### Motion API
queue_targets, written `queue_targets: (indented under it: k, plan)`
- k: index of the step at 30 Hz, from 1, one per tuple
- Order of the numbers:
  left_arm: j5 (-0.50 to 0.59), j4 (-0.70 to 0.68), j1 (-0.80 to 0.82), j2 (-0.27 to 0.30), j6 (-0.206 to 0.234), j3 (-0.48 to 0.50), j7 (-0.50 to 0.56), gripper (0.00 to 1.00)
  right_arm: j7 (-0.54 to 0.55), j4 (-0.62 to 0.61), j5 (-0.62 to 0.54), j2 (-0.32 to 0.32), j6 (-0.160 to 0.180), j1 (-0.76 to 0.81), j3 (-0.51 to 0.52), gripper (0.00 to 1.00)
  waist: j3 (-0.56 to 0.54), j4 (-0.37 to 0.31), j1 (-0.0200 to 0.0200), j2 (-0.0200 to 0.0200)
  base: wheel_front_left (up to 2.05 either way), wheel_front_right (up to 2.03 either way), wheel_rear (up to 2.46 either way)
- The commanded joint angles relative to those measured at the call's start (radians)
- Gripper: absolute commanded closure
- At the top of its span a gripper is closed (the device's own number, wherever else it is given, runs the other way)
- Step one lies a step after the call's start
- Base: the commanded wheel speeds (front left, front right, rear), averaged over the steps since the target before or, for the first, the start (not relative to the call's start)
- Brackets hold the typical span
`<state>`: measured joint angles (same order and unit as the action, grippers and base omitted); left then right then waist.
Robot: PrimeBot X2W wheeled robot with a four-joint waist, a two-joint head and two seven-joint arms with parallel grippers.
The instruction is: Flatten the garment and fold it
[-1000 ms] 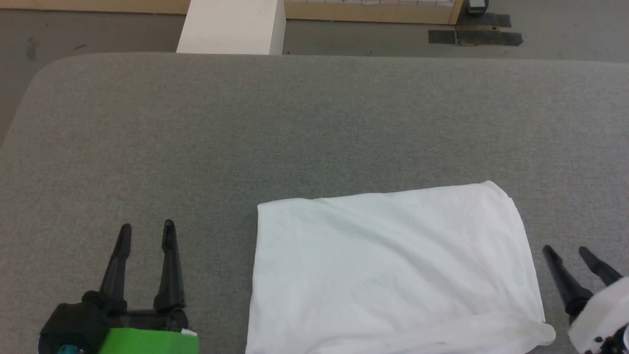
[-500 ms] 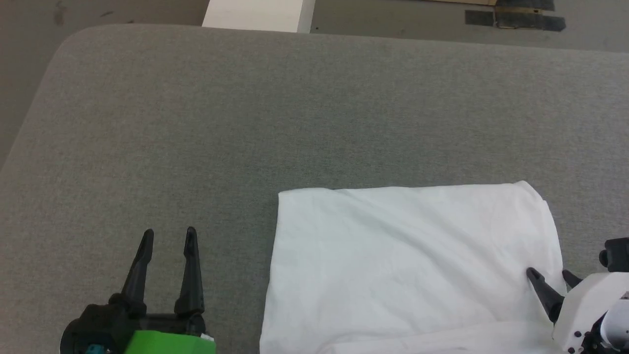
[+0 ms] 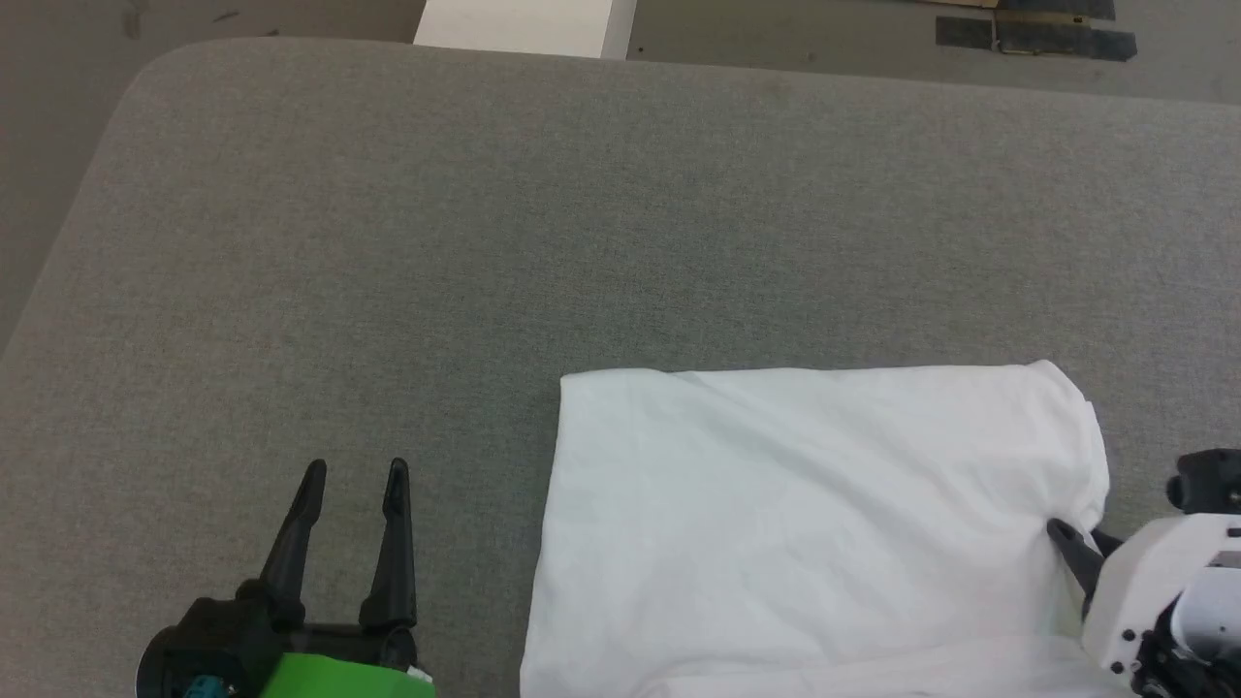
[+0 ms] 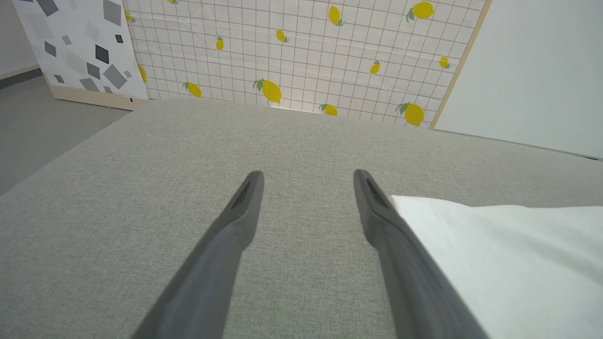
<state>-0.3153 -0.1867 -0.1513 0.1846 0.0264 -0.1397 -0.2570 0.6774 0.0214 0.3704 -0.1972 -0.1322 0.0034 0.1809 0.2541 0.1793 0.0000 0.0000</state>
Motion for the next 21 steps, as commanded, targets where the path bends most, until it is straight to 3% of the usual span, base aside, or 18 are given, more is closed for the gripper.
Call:
queue_targets:
  k: [1, 9, 16, 21]
  plan:
    - [0.011, 0.009, 0.022, 0.0, -0.008, 0.002, -0.005, 0.0, -0.01, 0.05, 0.003, 0.015, 0.002, -0.011, -0.025, 1.0, -0.017, -0.004, 0.0, 0.0, 0.0, 0.0, 0.0]
    - [0.0, 0.015, 0.006, -0.005, -0.007, 0.002, -0.005, 0.0, -0.061, 0.049, -0.026, -0.003, 0.002, -0.056, 0.092, 1.0, -0.058, -0.03, 0.0, 0.0, 0.0, 0.0, 0.0]
    - [-0.006, 0.021, -0.005, -0.01, -0.006, -0.003, -0.005, 0.0, -0.006, -0.023, -0.073, -0.033, 0.002, -0.026, 0.223, 1.0, -0.074, -0.058, 0.0, 0.0, 0.0, 0.0, 0.0]
    - [-0.011, 0.03, -0.001, -0.02, -0.01, -0.014, -0.005, 0.0, 0.067, -0.141, -0.052, -0.016, 0.002, -0.001, 0.205, 1.0, -0.079, -0.074, 0.0, 0.0, 0.0, 0.0, 0.0]
